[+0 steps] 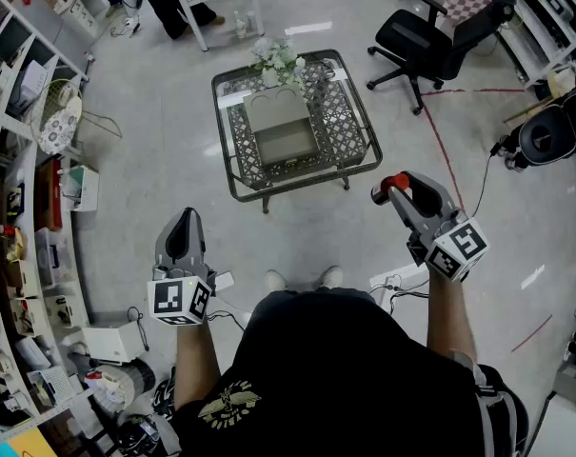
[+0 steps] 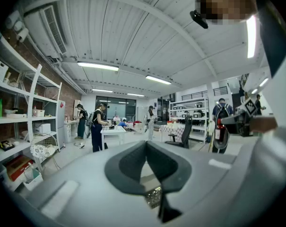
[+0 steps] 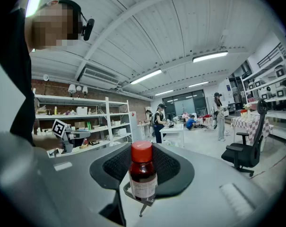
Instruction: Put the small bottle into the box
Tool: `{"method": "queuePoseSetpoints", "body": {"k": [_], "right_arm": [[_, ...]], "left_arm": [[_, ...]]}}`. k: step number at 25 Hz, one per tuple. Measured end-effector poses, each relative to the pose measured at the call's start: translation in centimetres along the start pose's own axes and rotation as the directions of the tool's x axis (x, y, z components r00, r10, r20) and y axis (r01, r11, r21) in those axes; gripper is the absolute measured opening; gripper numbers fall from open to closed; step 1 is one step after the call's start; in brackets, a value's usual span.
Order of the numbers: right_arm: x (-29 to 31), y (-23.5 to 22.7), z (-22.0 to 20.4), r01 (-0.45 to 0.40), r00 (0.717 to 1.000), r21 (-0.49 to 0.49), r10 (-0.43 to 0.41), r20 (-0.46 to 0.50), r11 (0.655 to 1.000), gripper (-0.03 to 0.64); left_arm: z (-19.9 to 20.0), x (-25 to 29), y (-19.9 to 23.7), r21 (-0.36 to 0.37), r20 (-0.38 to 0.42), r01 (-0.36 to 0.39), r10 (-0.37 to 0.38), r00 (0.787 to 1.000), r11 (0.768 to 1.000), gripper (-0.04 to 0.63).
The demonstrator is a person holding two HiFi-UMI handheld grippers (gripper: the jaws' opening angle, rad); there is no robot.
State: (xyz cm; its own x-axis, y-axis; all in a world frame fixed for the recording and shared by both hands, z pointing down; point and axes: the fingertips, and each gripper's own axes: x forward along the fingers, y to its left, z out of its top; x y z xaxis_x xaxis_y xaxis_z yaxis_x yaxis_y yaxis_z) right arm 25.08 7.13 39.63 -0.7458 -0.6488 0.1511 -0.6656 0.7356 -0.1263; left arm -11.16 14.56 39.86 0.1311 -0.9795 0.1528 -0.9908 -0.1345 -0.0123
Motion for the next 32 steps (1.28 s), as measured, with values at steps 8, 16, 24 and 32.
{"method": "queuePoseSetpoints", "body": {"k": [8, 16, 24, 32], "right_arm": [[3.1, 3.4, 0.1, 0.005, 1.000, 0.028, -0.004, -0.026, 1.000, 0.147], [5.6, 7.2, 0.7, 0.074, 0.997, -0.010, -0.074, -0.014, 0.997, 0.147], [5.9, 10.4, 1.4, 0.115, 0.993, -0.056, -0.117, -0.018, 0.992, 0.147], [5.7, 9.8, 2.0, 0.129, 0.991, -0.069, -0.130, -0.012, 0.989, 0.147]], "left_arm": [[0.6, -0.4, 4.2, -0.012, 0.029, 0.049, -0.049, 0.998, 0.999, 0.000], [-0.4, -1.1, 8.7, -0.025, 0.040, 0.107, -0.106, 0.994, 0.994, 0.000], [-2.9, -1.6, 11.2, -0.058, 0.006, 0.139, -0.139, 0.990, 0.989, 0.000], [-3.5, -0.7, 10.9, -0.058, 0.003, 0.156, -0.156, 0.988, 0.986, 0.000]]}}
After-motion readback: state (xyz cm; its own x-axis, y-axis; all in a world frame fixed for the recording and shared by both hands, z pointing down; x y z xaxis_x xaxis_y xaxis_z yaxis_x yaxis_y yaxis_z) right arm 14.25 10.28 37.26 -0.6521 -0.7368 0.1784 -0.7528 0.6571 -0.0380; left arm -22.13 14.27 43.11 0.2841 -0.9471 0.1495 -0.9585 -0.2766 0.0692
